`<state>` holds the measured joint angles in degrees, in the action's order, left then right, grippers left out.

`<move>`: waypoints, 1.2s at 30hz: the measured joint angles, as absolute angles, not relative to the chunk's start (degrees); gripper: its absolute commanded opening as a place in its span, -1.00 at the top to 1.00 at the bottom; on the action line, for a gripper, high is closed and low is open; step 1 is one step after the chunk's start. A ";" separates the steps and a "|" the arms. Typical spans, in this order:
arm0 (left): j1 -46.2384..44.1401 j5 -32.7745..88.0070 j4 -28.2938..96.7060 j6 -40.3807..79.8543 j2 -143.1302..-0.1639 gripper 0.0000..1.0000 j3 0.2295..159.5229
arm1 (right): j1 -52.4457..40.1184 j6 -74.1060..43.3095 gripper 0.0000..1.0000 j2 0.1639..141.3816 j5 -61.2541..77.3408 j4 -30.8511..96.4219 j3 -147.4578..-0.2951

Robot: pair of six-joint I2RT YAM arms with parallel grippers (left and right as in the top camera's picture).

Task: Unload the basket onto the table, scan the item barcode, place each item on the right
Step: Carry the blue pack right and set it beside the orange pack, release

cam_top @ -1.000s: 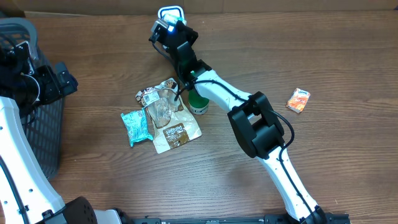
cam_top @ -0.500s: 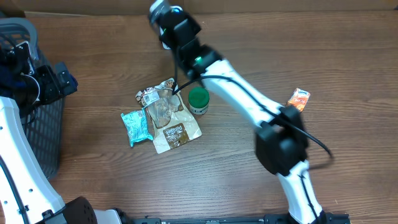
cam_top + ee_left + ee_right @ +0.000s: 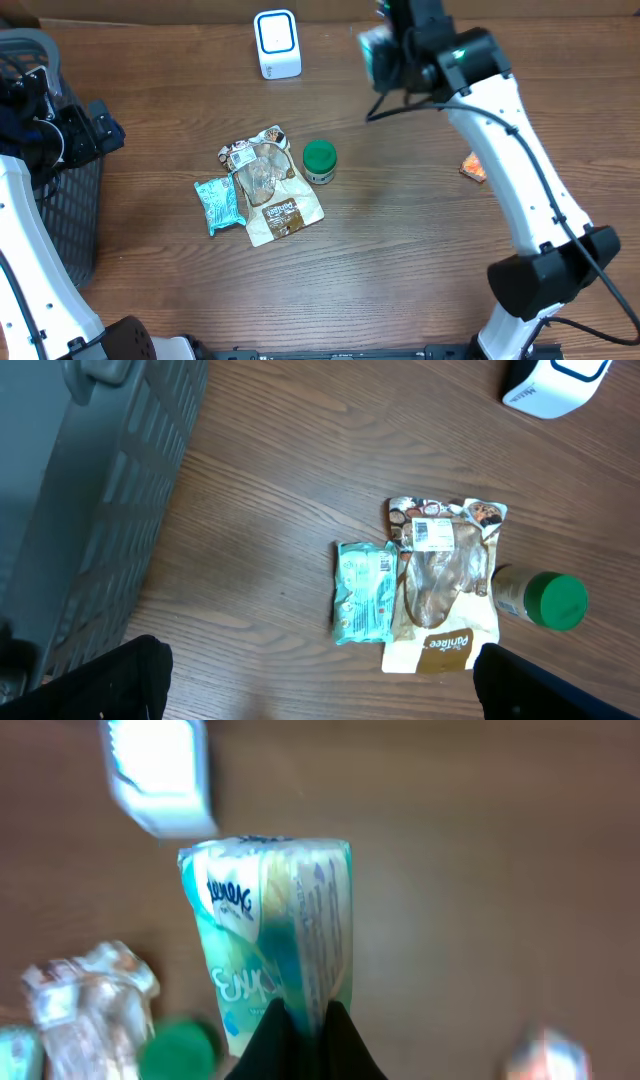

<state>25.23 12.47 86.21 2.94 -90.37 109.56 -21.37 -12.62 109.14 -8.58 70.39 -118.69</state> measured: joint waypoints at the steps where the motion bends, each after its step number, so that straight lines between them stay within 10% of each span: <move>1: 25.23 12.47 86.21 2.94 -90.37 -0.99 109.56 | -19.97 -14.79 0.92 109.16 -8.27 73.17 -118.41; 31: 25.23 12.49 86.21 2.94 -90.41 -0.99 109.56 | -2.07 -29.85 0.91 109.21 -5.28 49.10 -76.38; 36: 25.23 12.49 86.21 2.94 -90.41 -0.99 109.56 | -0.71 -30.20 0.61 109.25 -5.30 50.02 -76.38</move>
<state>25.23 12.49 86.21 2.94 -90.41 109.56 -0.71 -30.20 109.25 -5.30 50.02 -76.38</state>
